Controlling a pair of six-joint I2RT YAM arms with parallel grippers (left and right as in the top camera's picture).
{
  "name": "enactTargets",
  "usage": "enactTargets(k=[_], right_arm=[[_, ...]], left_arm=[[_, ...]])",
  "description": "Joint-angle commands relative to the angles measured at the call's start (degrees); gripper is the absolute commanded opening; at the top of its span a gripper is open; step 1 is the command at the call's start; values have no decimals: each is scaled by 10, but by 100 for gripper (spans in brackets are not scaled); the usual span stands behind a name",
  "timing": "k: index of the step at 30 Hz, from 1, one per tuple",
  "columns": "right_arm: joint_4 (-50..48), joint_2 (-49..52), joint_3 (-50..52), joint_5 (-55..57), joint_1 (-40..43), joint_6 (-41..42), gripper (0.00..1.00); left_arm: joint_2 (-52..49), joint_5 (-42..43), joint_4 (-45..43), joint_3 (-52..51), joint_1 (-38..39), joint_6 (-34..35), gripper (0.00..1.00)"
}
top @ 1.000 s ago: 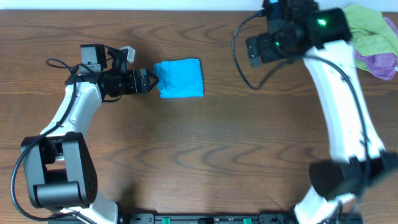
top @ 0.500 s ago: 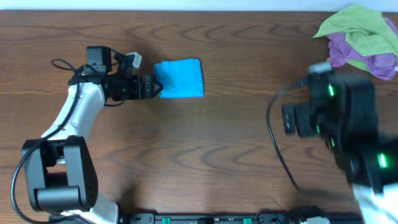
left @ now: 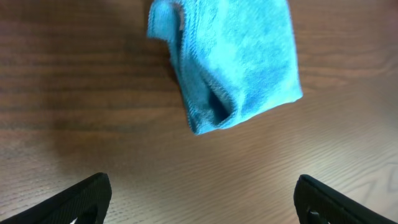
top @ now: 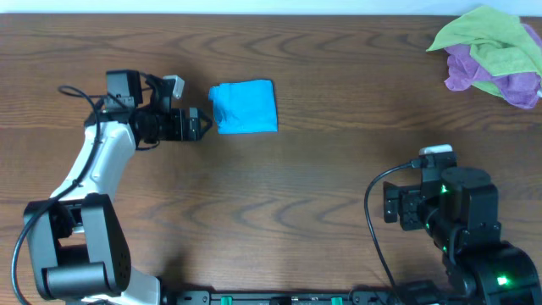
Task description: Fold the cloth
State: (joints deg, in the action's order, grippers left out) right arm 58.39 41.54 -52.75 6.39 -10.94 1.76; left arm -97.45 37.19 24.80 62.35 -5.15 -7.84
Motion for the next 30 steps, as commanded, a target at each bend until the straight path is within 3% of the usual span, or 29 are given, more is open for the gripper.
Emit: enactTargets(k=[1,10,30], right_arm=[[-2,4,3,2,5,16,99],[8,5,3,2,5,16,99],[8,5,3,2,5,16,99]], left_arm=[[7,-7,-14,-19,-1,-14,95],[-33,56,-103,-22,0,-4,95],[-192,142,-302,-22,11,136,95]])
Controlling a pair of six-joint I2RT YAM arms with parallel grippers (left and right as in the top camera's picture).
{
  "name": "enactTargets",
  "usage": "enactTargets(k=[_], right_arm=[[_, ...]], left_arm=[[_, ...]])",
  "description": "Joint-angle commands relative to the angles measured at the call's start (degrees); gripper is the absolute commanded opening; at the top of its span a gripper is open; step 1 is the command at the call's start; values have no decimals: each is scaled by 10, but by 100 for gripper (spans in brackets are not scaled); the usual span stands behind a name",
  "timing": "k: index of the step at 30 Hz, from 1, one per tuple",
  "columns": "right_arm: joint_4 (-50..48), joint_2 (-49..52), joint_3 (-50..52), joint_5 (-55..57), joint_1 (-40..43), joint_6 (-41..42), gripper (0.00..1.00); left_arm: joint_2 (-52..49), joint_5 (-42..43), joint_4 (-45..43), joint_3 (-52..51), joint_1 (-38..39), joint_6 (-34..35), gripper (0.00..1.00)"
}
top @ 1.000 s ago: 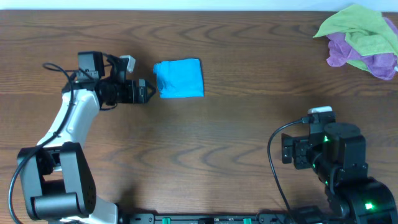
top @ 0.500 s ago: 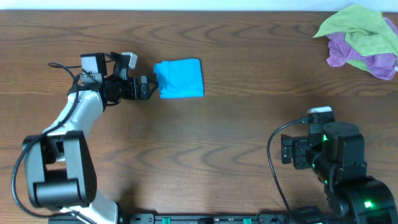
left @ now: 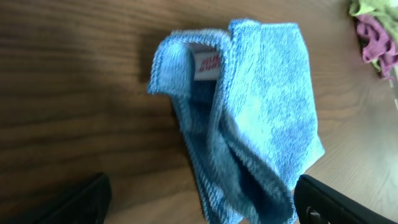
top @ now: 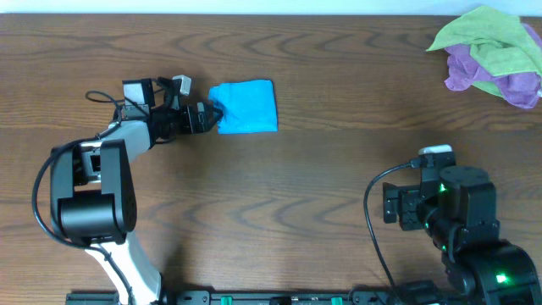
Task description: Fold the cloth
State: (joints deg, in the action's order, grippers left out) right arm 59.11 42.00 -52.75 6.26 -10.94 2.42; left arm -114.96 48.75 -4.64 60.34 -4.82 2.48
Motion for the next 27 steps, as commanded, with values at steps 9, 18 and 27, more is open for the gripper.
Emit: enactTargets(k=[9,18,27], right_arm=[[1,0,3,4,5,10,99],[1,0,3,4,5,10,99],[1,0,3,4,5,10,99]], left_arm=[[-21,58,-23,-2,50,85,95],[-38,49,-23,-1,64,91,69],[-83,51,-67,0,64,116,6]])
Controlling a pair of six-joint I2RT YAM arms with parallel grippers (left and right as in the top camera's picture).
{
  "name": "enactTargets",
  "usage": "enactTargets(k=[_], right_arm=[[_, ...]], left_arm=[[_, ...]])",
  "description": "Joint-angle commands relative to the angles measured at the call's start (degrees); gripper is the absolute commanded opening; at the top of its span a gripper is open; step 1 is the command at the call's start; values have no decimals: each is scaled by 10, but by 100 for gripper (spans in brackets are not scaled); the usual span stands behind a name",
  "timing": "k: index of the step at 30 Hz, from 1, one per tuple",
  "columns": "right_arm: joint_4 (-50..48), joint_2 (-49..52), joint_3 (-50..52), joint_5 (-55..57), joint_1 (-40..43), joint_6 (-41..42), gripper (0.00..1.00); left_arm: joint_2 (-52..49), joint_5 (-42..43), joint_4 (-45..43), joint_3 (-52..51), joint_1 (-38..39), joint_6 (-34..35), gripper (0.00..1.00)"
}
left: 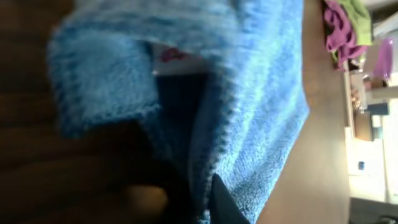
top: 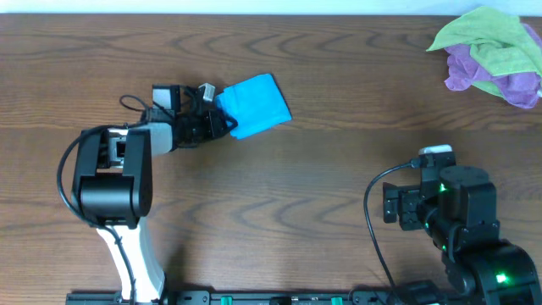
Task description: Fold the cloth
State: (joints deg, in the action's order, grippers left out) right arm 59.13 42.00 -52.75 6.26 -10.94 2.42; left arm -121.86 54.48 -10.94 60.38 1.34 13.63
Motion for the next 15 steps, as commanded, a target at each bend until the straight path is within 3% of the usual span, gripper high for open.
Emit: enactTargets(k=[1,8,15], right_arm=[[1,0,3,4,5,10,99],[1,0,3,4,5,10,99],[1,0,3,4,5,10,99]], left_arm=[[-14,-6,-11,5,2,11,6],[-13,32,-6,81,1,19,6],[-13,31,83,199,1,-8,6]])
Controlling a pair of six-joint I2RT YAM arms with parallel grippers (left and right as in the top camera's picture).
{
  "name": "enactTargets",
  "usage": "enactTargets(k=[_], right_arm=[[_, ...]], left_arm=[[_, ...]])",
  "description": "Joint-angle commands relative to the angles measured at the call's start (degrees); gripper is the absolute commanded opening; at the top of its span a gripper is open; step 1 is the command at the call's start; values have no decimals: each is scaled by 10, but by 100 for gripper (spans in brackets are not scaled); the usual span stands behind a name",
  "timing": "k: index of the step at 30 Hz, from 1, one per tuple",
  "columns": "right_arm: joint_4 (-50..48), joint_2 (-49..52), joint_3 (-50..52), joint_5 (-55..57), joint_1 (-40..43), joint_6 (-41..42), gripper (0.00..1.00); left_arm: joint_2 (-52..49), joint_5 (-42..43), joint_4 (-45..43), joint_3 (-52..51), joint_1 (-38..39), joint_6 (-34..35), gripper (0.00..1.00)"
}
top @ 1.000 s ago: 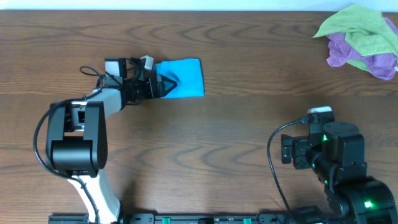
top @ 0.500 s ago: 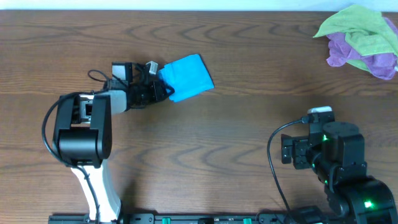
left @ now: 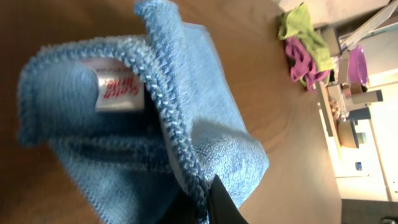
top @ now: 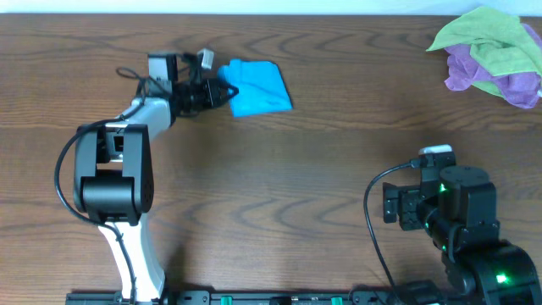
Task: Fold the cloth
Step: 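Lift and drag the towel leftward toward the table's top left with the left gripper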
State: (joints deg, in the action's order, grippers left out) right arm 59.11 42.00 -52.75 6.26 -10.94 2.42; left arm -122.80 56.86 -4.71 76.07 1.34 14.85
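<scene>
The blue cloth (top: 261, 86) lies folded in a small bundle at the far left of the table. My left gripper (top: 222, 91) is at its left edge, shut on it. In the left wrist view the cloth (left: 205, 118) fills the frame, its white label (left: 118, 90) facing the camera. A stitched edge runs down into my left gripper (left: 202, 204), pinched between the dark fingers (left: 219, 206). My right arm (top: 445, 212) sits folded at the near right, far from the cloth; its jaws cannot be made out.
A pile of green and purple cloths (top: 495, 52) lies at the far right corner, also visible small in the left wrist view (left: 305, 43). The brown wooden table (top: 322, 178) ends just beyond the blue cloth, at the far edge.
My left gripper, still shut on the cloth's left edge, has moved toward the far edge of the table, and the cloth has gone with it. The right arm has not moved.
My left gripper stood open a little to the left of the flat blue cloth. Then it was open at the cloth's left edge. After that it was shut on that edge with the cloth turned askew, and now the cloth sits farther back.
</scene>
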Motion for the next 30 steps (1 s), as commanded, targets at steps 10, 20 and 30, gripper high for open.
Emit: enactTargets(k=[10,20,30], right_arm=[[1,0,3,4,5,10,99],[1,0,3,4,5,10,99],[1,0,3,4,5,10,99]], left_arm=[[-4,-64,210,145,1,-132,6],[-4,-76,215,148,-8,-152,6],[-4,-153,359,194,-29,-306,6]])
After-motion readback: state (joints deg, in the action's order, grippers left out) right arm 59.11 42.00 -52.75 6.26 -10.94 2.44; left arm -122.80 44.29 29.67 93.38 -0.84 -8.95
